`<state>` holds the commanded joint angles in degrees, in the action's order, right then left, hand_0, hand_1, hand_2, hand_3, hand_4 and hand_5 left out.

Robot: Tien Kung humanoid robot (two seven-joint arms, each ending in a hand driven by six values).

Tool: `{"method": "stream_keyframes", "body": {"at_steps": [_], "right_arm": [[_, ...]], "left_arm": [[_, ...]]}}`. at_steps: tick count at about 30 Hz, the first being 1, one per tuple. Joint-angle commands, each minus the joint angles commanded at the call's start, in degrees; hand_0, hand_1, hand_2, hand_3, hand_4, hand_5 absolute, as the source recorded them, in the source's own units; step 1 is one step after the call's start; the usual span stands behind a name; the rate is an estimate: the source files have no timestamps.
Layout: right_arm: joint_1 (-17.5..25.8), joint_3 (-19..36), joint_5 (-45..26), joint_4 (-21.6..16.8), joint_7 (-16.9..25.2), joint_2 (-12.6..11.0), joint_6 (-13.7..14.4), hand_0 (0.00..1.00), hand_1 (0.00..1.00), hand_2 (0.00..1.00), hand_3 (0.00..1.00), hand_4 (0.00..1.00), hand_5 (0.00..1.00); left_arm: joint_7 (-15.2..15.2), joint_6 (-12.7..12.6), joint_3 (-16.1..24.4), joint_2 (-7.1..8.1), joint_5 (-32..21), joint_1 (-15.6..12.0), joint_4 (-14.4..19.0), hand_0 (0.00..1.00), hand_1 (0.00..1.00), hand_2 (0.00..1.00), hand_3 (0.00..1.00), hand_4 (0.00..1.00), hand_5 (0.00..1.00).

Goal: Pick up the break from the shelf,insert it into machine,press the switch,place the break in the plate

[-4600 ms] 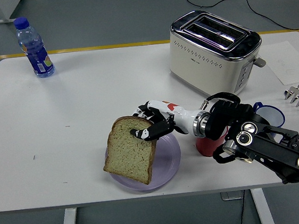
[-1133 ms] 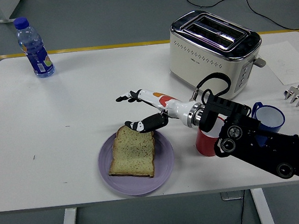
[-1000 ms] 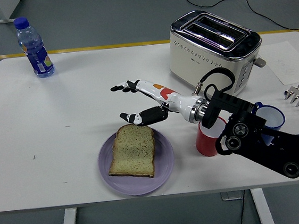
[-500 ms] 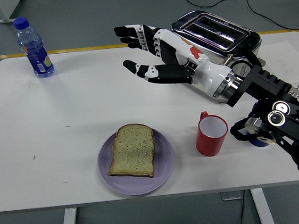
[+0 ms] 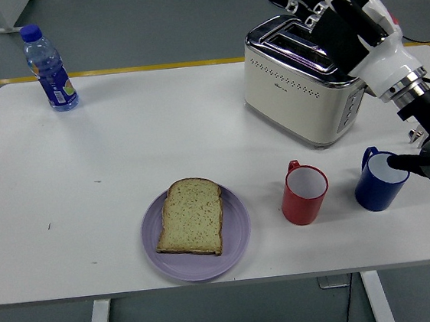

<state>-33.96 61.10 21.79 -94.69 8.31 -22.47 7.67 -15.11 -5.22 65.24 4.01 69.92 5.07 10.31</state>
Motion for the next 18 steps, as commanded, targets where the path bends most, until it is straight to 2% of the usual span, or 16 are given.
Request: {"method": "stream_keyframes", "body": {"at_steps": [3, 10, 13, 18], "right_arm": [[1.5, 2.3, 1.35, 2.1, -0.99, -1.74, 0.45, 0.83, 0.788, 0.78, 0.762, 0.592, 0.327], [4.31, 5.62, 2.98, 6.19, -0.34, -3.94, 1.09, 0.831, 0.787, 0.779, 0.755, 0.597, 0.331], [6.38, 7.18, 2.95, 7.99, 0.06, -5.91, 1.27, 0.832, 0.787, 0.776, 0.752, 0.581, 0.325], [10.66, 11.08, 2.67, 9.53, 0.56, -7.89, 1.38, 0.832, 0.786, 0.775, 0.748, 0.549, 0.33]], "left_arm": [[0.05, -0.04, -0.08, -0.02, -0.21, -0.03, 0.0, 0.685, 0.693, 0.678, 0.565, 0.278, 0.828], [0.07, -0.06, -0.11, -0.12, -0.27, -0.01, 0.0, 0.685, 0.693, 0.677, 0.566, 0.278, 0.83], [0.12, -0.03, -0.22, -0.13, -0.37, -0.03, 0.0, 0.685, 0.693, 0.677, 0.566, 0.277, 0.827], [0.18, -0.02, -0.53, -0.18, -0.58, -0.02, 0.0, 0.685, 0.693, 0.676, 0.566, 0.278, 0.828]]}}
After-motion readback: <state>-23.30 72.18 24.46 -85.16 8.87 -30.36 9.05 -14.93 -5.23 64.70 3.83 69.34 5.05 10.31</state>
